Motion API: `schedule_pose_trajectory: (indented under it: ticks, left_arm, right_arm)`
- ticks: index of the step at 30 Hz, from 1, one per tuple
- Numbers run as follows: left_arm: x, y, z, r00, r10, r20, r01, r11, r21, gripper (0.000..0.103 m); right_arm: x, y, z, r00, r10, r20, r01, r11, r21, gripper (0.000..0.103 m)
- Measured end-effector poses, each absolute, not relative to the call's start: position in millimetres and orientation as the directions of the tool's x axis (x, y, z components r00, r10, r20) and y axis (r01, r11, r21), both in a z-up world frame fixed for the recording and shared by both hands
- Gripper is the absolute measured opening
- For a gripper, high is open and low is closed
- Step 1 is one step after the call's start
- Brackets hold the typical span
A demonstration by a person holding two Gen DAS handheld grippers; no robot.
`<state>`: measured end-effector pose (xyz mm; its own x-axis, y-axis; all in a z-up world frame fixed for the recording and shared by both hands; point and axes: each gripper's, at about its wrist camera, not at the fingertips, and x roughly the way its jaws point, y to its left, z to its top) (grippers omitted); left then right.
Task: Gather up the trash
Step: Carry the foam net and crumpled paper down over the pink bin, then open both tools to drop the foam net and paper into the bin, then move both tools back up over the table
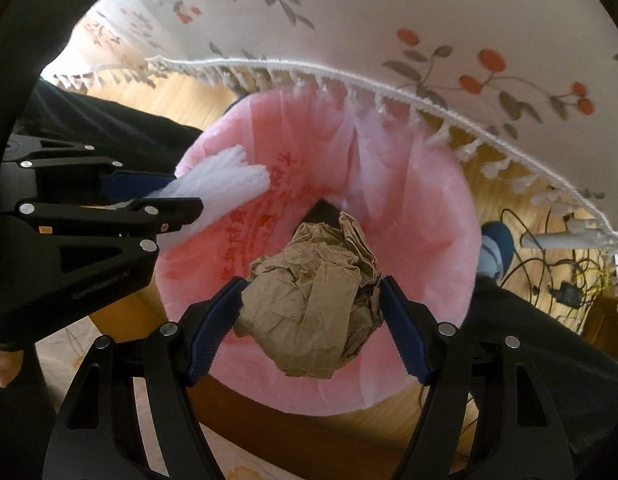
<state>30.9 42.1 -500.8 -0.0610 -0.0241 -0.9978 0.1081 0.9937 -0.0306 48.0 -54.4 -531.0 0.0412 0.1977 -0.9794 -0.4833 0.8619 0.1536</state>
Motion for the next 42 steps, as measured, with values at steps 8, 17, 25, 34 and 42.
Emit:
schedule_pose_trajectory:
  ticks: [8,17,25,34,42]
  left_arm:
    - [35,49,-507,-0.072,-0.022,-0.997,0.080,0.996,-0.028,0.040]
    - [36,52,-506,-0.066,-0.015,-0.998,0.070,0.997,-0.019,0.066]
    - [35,54,-503,-0.065,0.000,-0.998,0.068,0.998,-0.004,0.076]
    - [23,52,-443,0.055,-0.050,-0.997,0.023,0.999,-0.049,0.093]
    - [-10,36,-304,0.317,-0.002,-0.948,0.151,0.987,0.048,0.099]
  right_arm:
    - [50,-50,-547,0.005,0.193,-0.981,-0.488,0.857,0.166,0.076]
    - [52,-53,-555,0.002,0.184,-0.983,-0.482,0.862,0.160,0.083]
    - [53,-57,-555,0.015,0.166,-0.986,-0.466,0.873,0.140,0.088]
    - [45,-71,-502,0.146,0.070,-0.987,-0.417,0.909,0.002,0.090]
    - [10,-94,-379,0.332,0.146,-0.932,-0.386,0.922,0.007,0.095]
